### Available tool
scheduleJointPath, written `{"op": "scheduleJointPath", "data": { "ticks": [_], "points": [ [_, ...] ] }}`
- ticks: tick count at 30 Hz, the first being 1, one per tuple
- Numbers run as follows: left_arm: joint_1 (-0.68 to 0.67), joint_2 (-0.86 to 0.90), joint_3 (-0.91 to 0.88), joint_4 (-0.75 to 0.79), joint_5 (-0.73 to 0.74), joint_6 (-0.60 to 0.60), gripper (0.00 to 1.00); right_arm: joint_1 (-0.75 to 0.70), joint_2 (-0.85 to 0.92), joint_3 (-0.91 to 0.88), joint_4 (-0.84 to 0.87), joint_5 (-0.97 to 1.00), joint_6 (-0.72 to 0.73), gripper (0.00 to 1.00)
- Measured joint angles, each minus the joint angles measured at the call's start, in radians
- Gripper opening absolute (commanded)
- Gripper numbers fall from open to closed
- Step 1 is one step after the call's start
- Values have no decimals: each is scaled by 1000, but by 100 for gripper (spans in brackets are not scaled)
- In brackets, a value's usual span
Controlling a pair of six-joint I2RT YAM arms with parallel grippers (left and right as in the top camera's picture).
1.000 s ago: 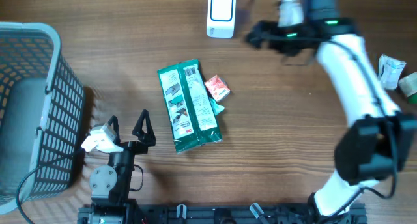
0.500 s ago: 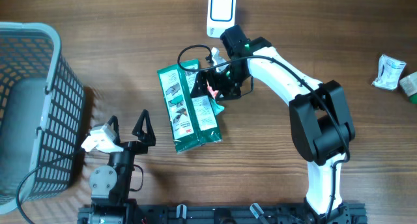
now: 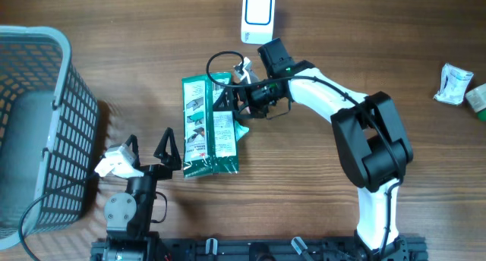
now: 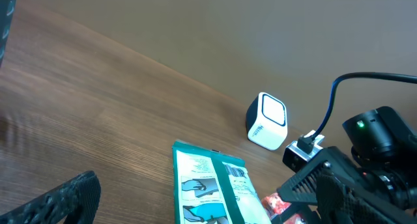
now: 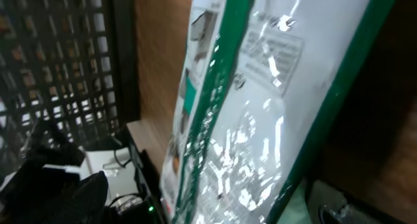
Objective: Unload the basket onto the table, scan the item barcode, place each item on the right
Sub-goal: 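Grasp the green 3M gloves package with the right gripper, then hold the gloves package at the scanner, turning it with the right gripper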
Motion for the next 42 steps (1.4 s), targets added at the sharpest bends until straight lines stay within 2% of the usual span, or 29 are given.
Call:
{"op": "scheduleJointPath", "data": {
  "ticks": [3,5,6,10,20,22,25,28,30,33,37,42],
  "points": [
    [0,0,0,0,0,0,100,1,31,0,28,21,18,99],
    [0,0,0,0,0,0,100,5,52,3,41,16,45,89],
    [0,0,0,0,0,0,100,10,67,8,53,2,58,63],
    [0,0,0,0,0,0,100,40,137,18,77,-36,76,4],
    [0,0,0,0,0,0,100,56,135,21,88,-50,75,4],
    [0,0,0,0,0,0,100,49,47,15,10,-6,45,4],
    [0,0,0,0,0,0,100,47,-212,13,-124,93,-6,4],
    [0,0,0,0,0,0,100,47,-465,22,-240,184,-158,5],
    [0,0,0,0,0,0,100,47,-527,23,-335,210,-314,4],
    [0,0,0,0,0,0,100,48,-541,22,-373,269,-484,5],
    [0,0,0,0,0,0,100,48,-541,22,-341,560,-466,4],
    [0,0,0,0,0,0,100,55,-541,21,-208,1139,-374,5]
  ]
}}
